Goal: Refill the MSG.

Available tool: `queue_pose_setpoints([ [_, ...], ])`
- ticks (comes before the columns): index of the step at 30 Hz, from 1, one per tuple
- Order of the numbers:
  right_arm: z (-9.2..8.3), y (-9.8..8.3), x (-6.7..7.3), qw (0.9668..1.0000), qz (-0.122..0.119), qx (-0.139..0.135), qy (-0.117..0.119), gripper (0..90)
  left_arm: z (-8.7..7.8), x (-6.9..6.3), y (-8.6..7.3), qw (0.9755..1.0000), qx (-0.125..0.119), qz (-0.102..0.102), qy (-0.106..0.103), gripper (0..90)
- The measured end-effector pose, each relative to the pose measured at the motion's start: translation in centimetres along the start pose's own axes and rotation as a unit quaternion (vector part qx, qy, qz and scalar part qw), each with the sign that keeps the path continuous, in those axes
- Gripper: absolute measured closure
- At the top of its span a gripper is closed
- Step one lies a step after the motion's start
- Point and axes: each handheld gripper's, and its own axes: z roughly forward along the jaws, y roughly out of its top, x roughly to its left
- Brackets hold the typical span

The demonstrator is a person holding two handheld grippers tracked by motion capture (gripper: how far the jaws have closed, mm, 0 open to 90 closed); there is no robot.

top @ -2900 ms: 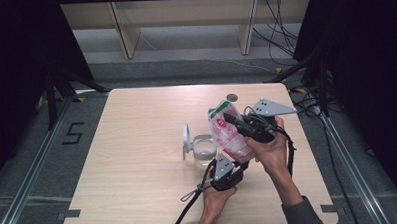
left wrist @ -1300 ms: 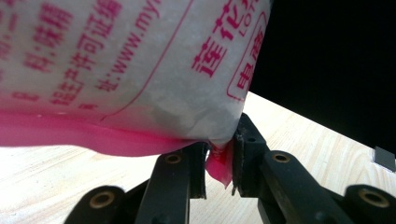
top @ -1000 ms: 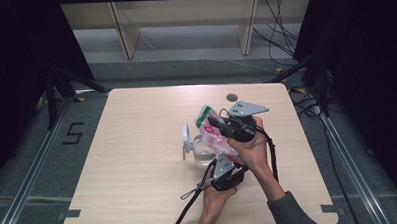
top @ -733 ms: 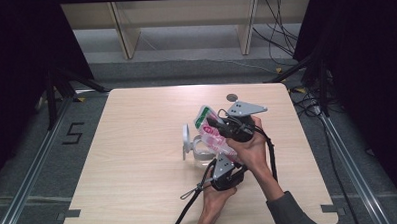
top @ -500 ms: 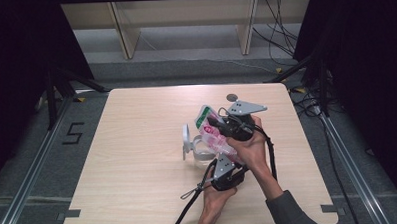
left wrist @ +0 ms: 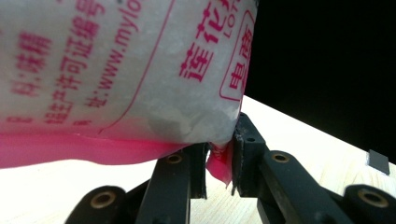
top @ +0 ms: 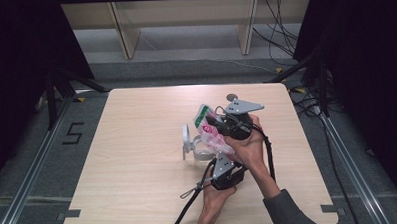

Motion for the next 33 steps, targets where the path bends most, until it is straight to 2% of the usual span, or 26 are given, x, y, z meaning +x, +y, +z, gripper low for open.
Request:
queue_pose_setpoints([
  [3, 0.1, 0.0, 0.1, 1.0, 0.0, -0.006, -0.006, 90.0, 0.1, 0.1, 0.0, 1.0, -0.003, -0.002, 0.0, 77.7],
  [5, 0.0, 0.2, 0.0, 0.9999, -0.014, -0.004, -0.007, 90.0, 0.1, 0.1, 0.0, 1.0, -0.005, -0.004, -0.001, 77.7],
  [6, 0.1, 0.1, 0.0, 0.9997, -0.017, -0.01, -0.013, 90.0, 0.1, 0.1, 0.0, 1.0, -0.004, -0.003, 0.0, 77.7],
  [7, 0.1, 0.2, 0.0, 0.9998, -0.018, -0.005, -0.011, 90.0, 0.1, 0.1, 0.0, 1.0, -0.005, -0.004, -0.001, 77.7],
  [9, 0.1, 0.2, 0.2, 0.9999, -0.013, -0.006, -0.008, 90.0, 0.0, 0.2, 0.0, 1.0, 0.001, -0.003, 0.005, 77.7],
  [11, 0.2, 0.2, 0.2, 0.9997, -0.018, -0.013, -0.008, 90.0, 0.1, 0.3, 0.0, 1.0, -0.004, -0.001, -0.003, 77.8],
  [12, 0.2, 0.2, 0.4, 0.9998, -0.012, -0.011, -0.01, 90.0, 0.1, 0.3, 0.0, 1.0, -0.007, -0.003, -0.001, 77.8],
  [13, 0.1, 0.3, 0.4, 0.9997, -0.018, -0.006, -0.013, 90.0, 0.2, 0.3, 0.0, 0.9999, -0.009, -0.003, -0.003, 77.8],
  [15, 0.2, 0.3, 0.8, 0.9998, -0.014, -0.002, -0.018, 90.0, 0.2, 0.3, 0.0, 0.9999, -0.011, -0.003, -0.002, 77.9],
  [16, 0.2, 0.5, 0.8, 0.9991, -0.034, -0.007, -0.025, 90.0, 0.2, 0.4, 0.0, 1.0, -0.008, -0.002, -0.001, 77.9],
  [21, 0.4, 0.5, 0.8, 0.9993, -0.029, -0.007, -0.023, 90.0, 0.3, 0.5, -0.1, 0.9999, -0.013, -0.008, -0.006, 77.9],
  [23, 0.4, 0.5, 0.7, 0.9991, -0.034, -0.009, -0.024, 90.0, 0.4, 0.5, -0.1, 0.9998, -0.016, -0.01, -0.009, 77.9],
  [24, 0.4, 0.5, 0.8, 0.9993, -0.025, -0.013, -0.023, 90.0, 0.4, 0.5, 0.0, 0.9998, -0.015, -0.012, -0.007, 77.9],
  [26, 0.4, 0.6, 1.0, 0.9989, -0.03, -0.015, -0.032, 90.0, 0.5, 0.5, 0.0, 0.9997, -0.017, -0.012, -0.009, 77.9],
  [27, 0.4, 0.7, 1.1, 0.9991, -0.031, -0.004, -0.03, 90.0, 0.5, 0.4, 0.0, 0.9998, -0.015, -0.011, -0.009, 77.9],
  [29, 0.5, 0.7, 1.1, 0.9985, -0.043, -0.007, -0.034, 90.0, 0.6, 0.5, 0.0, 0.9996, -0.022, -0.013, -0.014, 78.0],
  [31, 0.5, 0.7, 1.0, 0.9985, -0.045, -0.004, -0.029, 90.0, 0.6, 0.5, 0.1, 0.9997, -0.019, -0.011, -0.01, 78.0],
  [32, 0.5, 0.7, 1.1, 0.9988, -0.037, -0.008, -0.03, 90.0, 0.6, 0.4, 0.1, 0.9997, -0.019, -0.012, -0.01, 78.0],
  [33, 0.4, 0.8, 1.0, 0.9987, -0.039, -0.005, -0.031, 90.0, 0.8, 0.4, 0.1, 0.9993, -0.03, -0.012, -0.017, 78.0],
])
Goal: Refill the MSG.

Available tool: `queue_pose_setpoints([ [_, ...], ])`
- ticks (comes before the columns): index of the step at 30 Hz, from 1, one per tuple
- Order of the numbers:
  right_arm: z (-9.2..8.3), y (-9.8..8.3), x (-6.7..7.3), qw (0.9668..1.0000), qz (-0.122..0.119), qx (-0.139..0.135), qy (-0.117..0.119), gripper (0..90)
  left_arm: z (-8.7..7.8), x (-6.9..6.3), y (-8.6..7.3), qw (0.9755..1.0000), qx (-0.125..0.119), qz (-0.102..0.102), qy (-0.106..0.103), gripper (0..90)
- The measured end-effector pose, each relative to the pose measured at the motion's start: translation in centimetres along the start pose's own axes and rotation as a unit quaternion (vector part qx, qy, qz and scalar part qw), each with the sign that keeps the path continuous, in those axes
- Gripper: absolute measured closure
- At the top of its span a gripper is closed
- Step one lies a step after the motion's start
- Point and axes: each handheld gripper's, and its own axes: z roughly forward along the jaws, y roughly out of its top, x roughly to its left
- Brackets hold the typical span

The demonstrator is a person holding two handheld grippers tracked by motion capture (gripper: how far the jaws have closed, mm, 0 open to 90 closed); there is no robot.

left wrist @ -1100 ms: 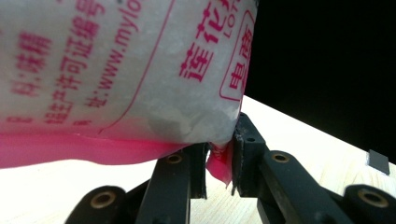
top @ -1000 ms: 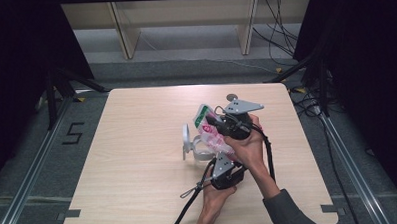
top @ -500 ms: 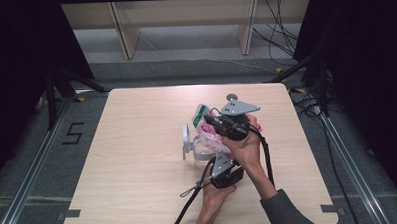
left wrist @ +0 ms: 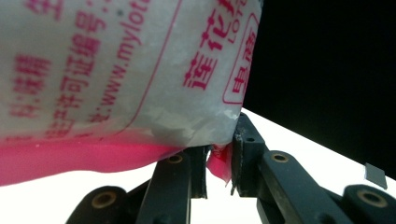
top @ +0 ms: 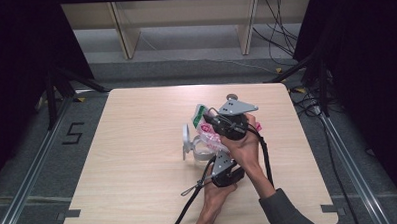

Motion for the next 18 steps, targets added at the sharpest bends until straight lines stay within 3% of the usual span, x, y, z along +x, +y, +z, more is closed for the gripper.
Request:
queue_pose_setpoints([
  [1, 0.09, -0.03, 0.01, 1.0, 0.0, -0.006, -0.004, 90.0, -0.13, -0.04, 0.13, 0.9999, 0.013, 0.006, 0.007, 78.0],
  [8, -0.02, 0.16, -0.05, 1.0, -0.005, 0.0, 0.003, 90.0, 0.12, -0.07, 0.39, 0.9999, 0.008, 0.004, 0.004, 78.0],
  [9, 0.02, 0.16, 0.09, 1.0, 0.002, -0.006, -0.004, 90.0, 0.16, -0.07, 0.42, 1.0, 0.006, 0.002, 0.005, 78.1],
  [15, -0.08, 0.53, 0.08, 0.9999, -0.014, 0.0, 0.002, 90.0, 0.31, 0.06, 0.66, 1.0, 0.003, 0.004, 0.003, 78.1],
  [18, -0.03, 0.52, 0.17, 1.0, -0.001, 0.001, 0.002, 90.0, 0.38, 0.18, 0.63, 1.0, 0.002, 0.002, 0.003, 78.2],
])
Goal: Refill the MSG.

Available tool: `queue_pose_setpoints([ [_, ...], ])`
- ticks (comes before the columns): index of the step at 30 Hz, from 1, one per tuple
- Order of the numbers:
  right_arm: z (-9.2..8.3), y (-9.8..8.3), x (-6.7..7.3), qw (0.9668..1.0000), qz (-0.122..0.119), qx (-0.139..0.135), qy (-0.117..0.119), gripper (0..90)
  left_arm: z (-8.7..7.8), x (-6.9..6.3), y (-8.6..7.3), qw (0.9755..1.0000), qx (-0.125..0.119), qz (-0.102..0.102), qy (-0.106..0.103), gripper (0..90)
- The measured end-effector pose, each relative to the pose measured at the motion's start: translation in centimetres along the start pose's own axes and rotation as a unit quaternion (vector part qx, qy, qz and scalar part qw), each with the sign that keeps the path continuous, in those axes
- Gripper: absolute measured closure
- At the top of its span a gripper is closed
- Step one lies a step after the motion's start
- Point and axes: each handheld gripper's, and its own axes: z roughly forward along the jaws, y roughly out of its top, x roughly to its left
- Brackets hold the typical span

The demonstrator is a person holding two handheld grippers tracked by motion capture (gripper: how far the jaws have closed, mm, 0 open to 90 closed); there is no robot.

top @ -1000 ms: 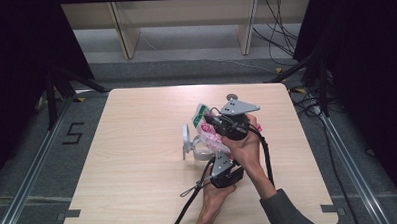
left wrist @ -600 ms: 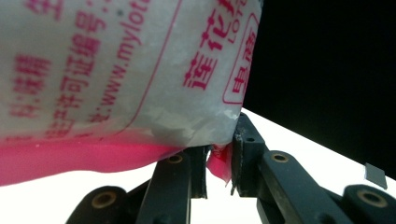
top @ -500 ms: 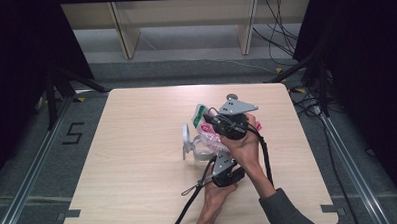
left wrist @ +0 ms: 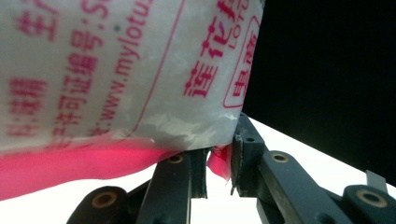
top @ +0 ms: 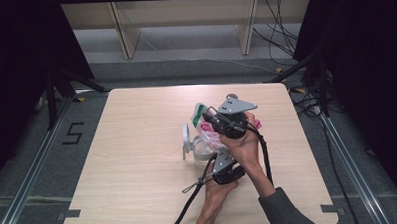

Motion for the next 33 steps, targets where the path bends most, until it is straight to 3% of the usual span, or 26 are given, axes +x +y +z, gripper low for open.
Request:
queue_pose_setpoints([
  [7, 0.22, 0.11, -0.04, 0.9999, -0.015, 0.001, 0.004, 90.0, -0.04, 0.09, 0.08, 0.9999, 0.007, 0.013, 0.009, 78.2],
  [22, 0.3, 0.21, 0.07, 0.9999, -0.013, 0.007, 0.004, 90.0, 0.27, -0.04, 0.18, 0.9987, 0.013, 0.043, 0.021, 78.3],
  [25, 0.39, 0.2, -0.14, 0.9998, -0.018, -0.002, -0.006, 90.0, 0.42, -0.02, 0.18, 0.9989, 0.013, 0.042, 0.019, 78.3],
  [26, 0.28, 0.23, -0.13, 0.9999, -0.01, 0.009, 0.003, 90.0, 0.44, 0.01, 0.18, 0.9988, 0.013, 0.044, 0.019, 78.3],
  [29, 0.31, 0.2, 0.03, 1.0, -0.003, 0.009, 0.0, 90.0, 0.57, 0.14, 0.18, 0.999, 0.012, 0.039, 0.018, 78.5],
  [33, 0.23, 0.35, 0.29, 0.9999, -0.009, 0.013, 0.004, 90.0, 0.62, 0.11, 0.27, 0.9992, 0.009, 0.036, 0.017, 78.6],
])
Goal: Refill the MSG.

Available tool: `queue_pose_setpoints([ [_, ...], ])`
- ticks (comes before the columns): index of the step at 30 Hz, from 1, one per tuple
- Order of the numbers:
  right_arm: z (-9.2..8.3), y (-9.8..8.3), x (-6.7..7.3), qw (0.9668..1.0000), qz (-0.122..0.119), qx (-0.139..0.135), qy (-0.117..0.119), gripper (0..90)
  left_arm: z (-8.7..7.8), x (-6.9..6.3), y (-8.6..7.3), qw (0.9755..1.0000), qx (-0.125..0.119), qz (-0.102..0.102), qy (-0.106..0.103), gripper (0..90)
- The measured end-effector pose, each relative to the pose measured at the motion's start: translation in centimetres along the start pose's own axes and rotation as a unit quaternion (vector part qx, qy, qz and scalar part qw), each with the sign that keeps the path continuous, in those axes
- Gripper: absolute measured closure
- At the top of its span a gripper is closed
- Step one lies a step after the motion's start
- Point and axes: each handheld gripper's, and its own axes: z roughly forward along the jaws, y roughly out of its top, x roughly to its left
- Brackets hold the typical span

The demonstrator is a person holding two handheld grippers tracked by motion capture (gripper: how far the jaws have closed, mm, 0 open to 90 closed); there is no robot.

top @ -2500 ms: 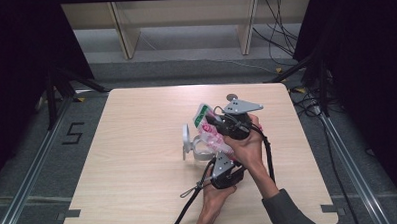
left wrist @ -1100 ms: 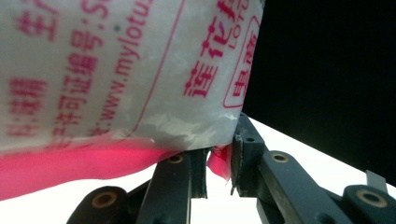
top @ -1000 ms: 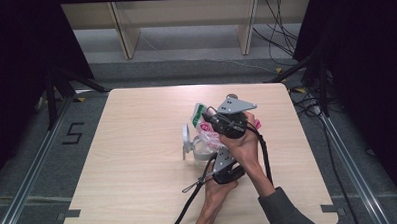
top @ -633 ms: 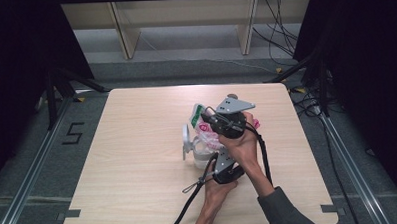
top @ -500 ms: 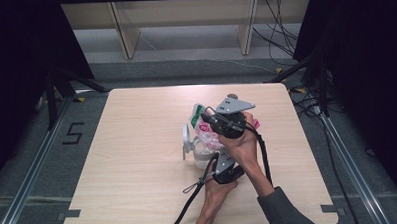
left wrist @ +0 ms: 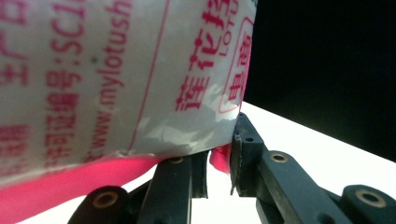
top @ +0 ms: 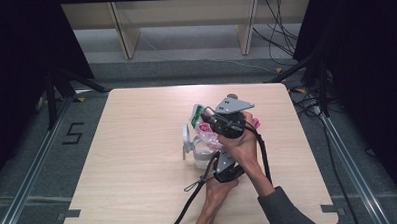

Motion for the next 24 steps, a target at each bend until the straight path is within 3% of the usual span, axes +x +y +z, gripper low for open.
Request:
queue_pose_setpoints([
  [1, 0.1, 0.0, 0.0, 1.0, -0.006, -0.004, 0.0, 90.0, -0.3, 0.4, 0.1, 0.9993, 0.024, 0.03, 0.001, 78.6],
  [8, 0.6, 0.4, 0.2, 0.9996, -0.023, 0.014, 0.002, 90.0, -0.2, 0.3, 0.2, 0.9996, 0.018, 0.022, 0.004, 78.6],
  [10, 0.8, 0.4, 0.2, 0.9995, -0.026, 0.02, 0.006, 90.0, -0.2, 0.2, 0.2, 0.9999, 0.01, 0.01, -0.006, 78.6],
  [12, 0.9, 0.4, 0.3, 0.9995, -0.03, 0.013, -0.001, 90.0, -0.1, 0.3, 0.2, 0.9998, 0.011, 0.017, 0.0, 78.6],
  [15, 0.9, 0.5, 0.5, 0.9995, -0.023, 0.021, 0.004, 90.0, -0.1, 0.2, 0.2, 0.9998, 0.007, 0.017, 0.001, 78.6],
  [23, 1.1, 0.6, 0.4, 0.9992, -0.034, 0.018, 0.0, 90.0, -0.2, 0.2, 0.4, 0.9999, 0.001, 0.011, -0.003, 78.6],
  [24, 1.1, 0.6, 0.6, 0.9996, -0.02, 0.022, 0.001, 90.0, -0.2, 0.1, 0.4, 0.9999, 0.0, 0.011, -0.002, 78.6],
])
